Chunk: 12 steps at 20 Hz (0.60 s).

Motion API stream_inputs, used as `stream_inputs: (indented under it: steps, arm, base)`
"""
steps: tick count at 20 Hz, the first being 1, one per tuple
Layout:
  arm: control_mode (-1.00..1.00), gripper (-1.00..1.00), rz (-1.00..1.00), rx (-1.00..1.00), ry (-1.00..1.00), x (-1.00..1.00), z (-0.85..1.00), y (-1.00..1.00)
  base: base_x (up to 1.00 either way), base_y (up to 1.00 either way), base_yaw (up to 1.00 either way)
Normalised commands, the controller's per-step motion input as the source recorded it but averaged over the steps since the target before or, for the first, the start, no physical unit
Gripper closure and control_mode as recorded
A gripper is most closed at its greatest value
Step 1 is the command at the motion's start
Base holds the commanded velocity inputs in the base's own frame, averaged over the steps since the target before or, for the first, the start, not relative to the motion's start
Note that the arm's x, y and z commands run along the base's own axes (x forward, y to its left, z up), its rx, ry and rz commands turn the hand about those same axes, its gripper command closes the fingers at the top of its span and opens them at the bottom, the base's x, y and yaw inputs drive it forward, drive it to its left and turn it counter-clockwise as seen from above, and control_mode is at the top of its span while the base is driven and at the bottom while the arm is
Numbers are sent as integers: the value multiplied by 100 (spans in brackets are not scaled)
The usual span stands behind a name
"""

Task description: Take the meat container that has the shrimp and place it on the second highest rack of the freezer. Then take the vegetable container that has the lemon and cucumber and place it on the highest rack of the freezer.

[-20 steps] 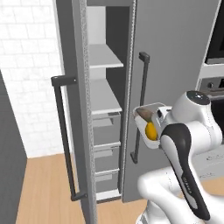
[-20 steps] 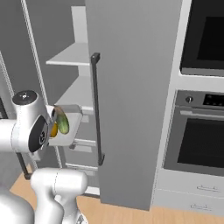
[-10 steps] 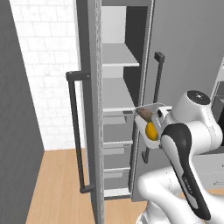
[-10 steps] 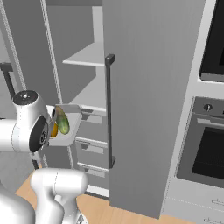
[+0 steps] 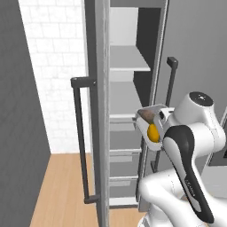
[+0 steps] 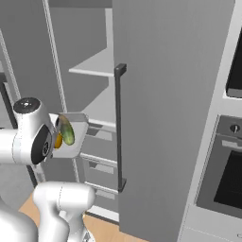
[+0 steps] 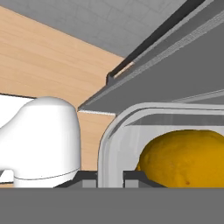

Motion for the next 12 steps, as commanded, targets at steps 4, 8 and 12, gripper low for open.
stream_inputs:
  steps: [4,8,12]
  arm:
    - [100,100,0,0,0,0,0,0]
    - [100,100,0,0,0,0,0,0]
    - [100,100,0,0,0,0,0,0]
  base:
    - [52,0,8]
    - [43,-8,7]
    - [30,-10,7]
